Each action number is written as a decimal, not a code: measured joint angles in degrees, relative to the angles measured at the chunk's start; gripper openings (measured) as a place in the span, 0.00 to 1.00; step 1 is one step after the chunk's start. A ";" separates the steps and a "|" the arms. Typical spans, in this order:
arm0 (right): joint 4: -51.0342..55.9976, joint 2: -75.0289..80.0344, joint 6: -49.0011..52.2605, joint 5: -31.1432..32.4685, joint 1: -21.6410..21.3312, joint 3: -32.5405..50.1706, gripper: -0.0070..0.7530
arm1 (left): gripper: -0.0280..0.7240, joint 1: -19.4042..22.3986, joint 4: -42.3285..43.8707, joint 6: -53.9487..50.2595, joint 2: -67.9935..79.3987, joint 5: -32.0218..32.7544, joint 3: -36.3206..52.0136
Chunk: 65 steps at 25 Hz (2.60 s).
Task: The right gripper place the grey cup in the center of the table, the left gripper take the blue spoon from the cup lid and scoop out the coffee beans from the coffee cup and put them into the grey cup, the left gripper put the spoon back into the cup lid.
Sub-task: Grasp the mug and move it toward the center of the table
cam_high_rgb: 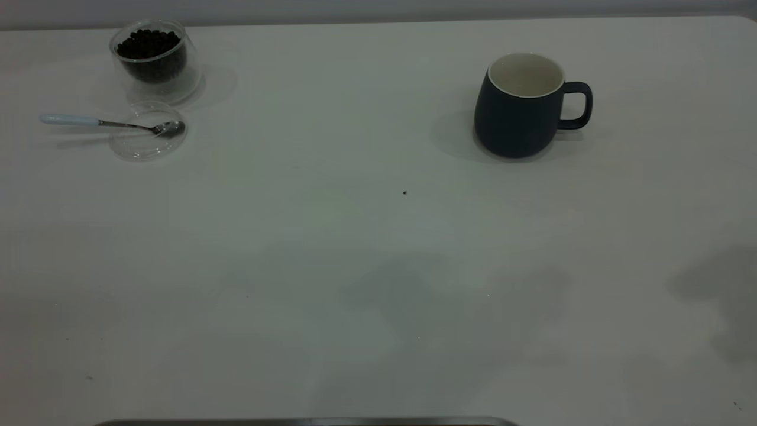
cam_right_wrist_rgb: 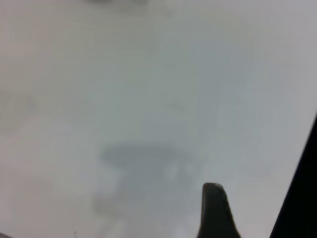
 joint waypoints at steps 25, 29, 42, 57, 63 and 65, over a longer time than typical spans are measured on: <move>-1.33 58.15 -28.90 -2.54 8.41 -42.67 0.61 | 0.41 0.00 0.00 0.00 0.00 0.00 0.00; -1.33 62.89 -31.35 -2.39 9.28 -47.23 0.61 | 0.41 0.00 0.00 0.00 0.00 0.00 0.00; -0.87 66.65 -34.79 -4.28 15.57 -49.86 0.61 | 0.41 0.00 0.00 0.00 0.00 0.00 0.00; 7.52 67.15 -34.93 -10.81 27.56 -49.96 0.61 | 0.41 0.00 0.00 0.00 0.00 0.00 0.00; 12.22 67.15 -34.98 -14.86 33.03 -49.96 0.61 | 0.41 0.00 0.00 0.00 0.00 0.00 0.00; 13.43 67.15 -34.98 -15.35 34.26 -49.96 0.61 | 0.41 0.00 0.00 0.00 0.00 0.00 0.00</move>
